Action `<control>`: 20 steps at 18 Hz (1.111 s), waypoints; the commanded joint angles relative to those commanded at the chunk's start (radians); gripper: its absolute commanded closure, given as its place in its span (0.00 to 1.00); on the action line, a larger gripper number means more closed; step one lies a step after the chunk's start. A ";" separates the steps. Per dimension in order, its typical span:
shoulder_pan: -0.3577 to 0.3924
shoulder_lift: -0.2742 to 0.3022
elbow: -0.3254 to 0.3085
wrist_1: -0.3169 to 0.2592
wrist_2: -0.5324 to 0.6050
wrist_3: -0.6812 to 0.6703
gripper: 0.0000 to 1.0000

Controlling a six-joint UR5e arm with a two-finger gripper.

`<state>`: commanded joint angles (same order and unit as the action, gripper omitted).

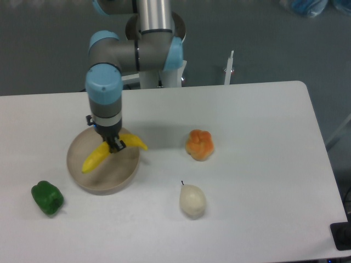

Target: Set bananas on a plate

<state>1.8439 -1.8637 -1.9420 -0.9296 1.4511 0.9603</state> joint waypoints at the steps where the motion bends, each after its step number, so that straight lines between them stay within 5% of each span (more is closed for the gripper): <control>1: -0.008 -0.002 -0.005 0.006 0.002 0.000 0.74; 3: -0.012 -0.014 -0.011 0.021 0.002 0.002 0.63; 4: -0.014 -0.023 -0.011 0.034 0.000 0.005 0.46; 5: -0.014 -0.028 -0.011 0.044 0.000 0.006 0.11; 6: -0.014 -0.026 -0.009 0.045 0.000 0.003 0.00; 12: 0.006 -0.003 0.020 0.043 0.002 0.000 0.00; 16: 0.148 0.034 0.089 0.038 0.011 0.018 0.00; 20: 0.297 0.031 0.130 0.031 0.021 0.194 0.00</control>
<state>2.1411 -1.8331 -1.8117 -0.8989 1.4726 1.1546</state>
